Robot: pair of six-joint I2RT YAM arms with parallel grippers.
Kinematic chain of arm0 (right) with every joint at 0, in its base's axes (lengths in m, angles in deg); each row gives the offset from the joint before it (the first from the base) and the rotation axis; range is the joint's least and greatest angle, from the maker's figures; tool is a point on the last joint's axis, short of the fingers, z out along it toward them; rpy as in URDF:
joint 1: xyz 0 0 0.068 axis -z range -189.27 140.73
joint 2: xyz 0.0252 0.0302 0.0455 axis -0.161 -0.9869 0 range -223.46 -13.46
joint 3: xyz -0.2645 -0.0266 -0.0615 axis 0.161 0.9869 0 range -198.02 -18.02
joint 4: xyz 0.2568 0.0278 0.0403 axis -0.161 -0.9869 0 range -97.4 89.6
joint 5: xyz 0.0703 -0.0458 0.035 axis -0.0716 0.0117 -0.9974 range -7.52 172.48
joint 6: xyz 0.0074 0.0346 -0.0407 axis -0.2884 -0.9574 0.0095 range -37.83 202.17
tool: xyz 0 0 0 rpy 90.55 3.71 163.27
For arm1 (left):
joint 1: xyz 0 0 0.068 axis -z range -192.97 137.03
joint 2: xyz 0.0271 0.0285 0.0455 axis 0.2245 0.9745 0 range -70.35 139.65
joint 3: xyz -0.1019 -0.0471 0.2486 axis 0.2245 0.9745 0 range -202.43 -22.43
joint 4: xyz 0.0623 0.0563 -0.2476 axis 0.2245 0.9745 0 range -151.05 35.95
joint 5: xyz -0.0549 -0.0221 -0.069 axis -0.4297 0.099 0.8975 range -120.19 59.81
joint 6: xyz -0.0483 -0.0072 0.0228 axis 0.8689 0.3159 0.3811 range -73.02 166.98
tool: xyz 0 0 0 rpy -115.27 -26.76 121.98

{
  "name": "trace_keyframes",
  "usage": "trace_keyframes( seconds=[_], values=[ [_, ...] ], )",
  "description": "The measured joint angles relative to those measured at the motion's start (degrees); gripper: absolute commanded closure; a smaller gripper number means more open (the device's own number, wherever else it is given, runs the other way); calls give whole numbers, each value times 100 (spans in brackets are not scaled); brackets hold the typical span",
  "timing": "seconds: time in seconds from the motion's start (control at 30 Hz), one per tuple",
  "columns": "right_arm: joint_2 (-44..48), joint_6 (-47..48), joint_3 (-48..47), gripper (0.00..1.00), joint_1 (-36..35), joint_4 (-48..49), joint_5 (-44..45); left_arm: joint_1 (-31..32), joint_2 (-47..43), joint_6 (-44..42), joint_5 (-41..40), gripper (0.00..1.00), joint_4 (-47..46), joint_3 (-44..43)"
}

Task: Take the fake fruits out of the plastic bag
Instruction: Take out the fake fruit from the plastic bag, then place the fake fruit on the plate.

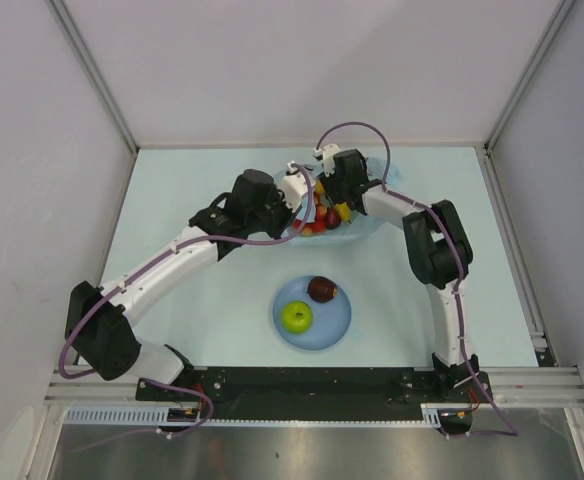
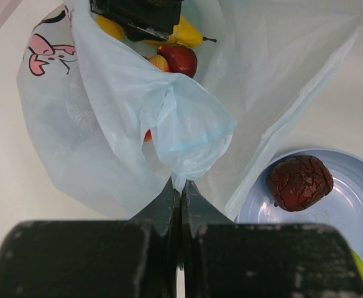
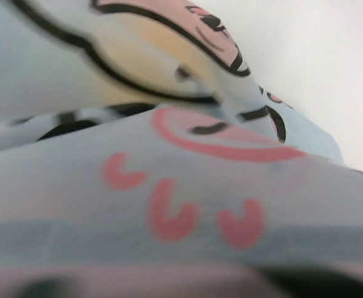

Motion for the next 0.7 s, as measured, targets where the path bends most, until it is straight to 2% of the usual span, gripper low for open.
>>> trace_keyframes(
  seconds=[0.13, 0.33, 0.47, 0.7],
  values=[
    [688, 72, 304, 87, -31, -240, -264, 0, 0, 0, -44, 100, -44, 74],
    [2914, 94, 1196, 88, -229, -308, -846, 0, 0, 15, -382, 100, -98, 197],
    [4046, 111, 1657, 88, -422, -452, -1320, 0, 0, 17, -509, 100, -170, 192],
    [5860, 605, 3399, 88, -846, -1331, -2203, 2, 0, 13, -566, 100, -195, 188]
  ],
)
